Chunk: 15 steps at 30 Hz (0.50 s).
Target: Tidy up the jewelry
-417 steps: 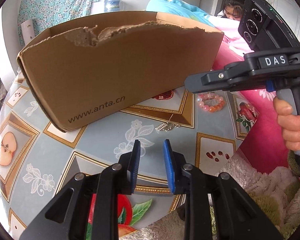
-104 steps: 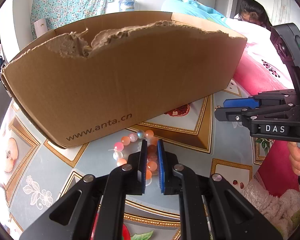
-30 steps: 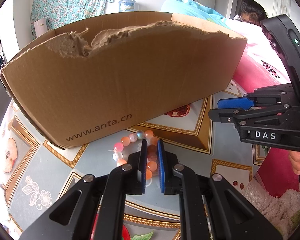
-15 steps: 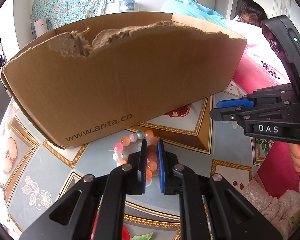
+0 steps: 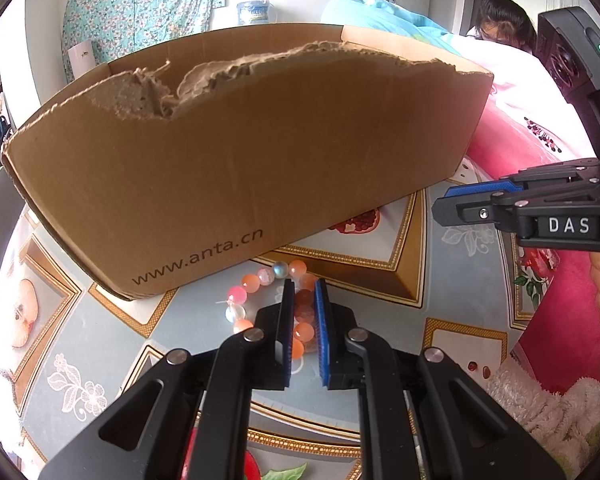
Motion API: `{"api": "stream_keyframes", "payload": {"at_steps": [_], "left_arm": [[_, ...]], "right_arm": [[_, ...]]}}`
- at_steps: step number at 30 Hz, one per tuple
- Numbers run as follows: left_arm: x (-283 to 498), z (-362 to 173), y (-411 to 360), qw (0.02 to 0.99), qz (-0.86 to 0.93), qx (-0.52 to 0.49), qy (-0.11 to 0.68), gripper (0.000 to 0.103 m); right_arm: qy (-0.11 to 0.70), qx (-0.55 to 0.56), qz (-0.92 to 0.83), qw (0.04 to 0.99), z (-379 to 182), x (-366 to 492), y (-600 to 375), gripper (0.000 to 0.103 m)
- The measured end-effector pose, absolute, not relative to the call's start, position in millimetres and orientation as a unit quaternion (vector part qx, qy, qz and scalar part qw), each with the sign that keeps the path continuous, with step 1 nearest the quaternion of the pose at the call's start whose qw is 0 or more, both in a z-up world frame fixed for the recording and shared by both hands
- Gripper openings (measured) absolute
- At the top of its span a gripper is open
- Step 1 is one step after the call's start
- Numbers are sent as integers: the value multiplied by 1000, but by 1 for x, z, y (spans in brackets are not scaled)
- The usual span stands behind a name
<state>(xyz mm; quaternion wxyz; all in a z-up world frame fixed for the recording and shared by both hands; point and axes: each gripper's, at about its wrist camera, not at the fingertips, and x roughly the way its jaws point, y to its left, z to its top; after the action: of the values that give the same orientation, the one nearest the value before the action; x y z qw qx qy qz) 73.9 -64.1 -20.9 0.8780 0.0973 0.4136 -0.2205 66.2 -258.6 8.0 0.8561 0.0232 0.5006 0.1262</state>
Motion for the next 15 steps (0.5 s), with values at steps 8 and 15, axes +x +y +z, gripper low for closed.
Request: {"api": "stream_keyframes", "payload": {"at_steps": [8, 15], "left_arm": [[80, -18, -73, 871, -210, 104, 431, 9], [82, -17, -77, 870, -207, 106, 436, 9]], "right_arm": [[495, 49, 134, 857, 20, 63, -277, 18], [493, 55, 141, 857, 22, 62, -281, 18]]}}
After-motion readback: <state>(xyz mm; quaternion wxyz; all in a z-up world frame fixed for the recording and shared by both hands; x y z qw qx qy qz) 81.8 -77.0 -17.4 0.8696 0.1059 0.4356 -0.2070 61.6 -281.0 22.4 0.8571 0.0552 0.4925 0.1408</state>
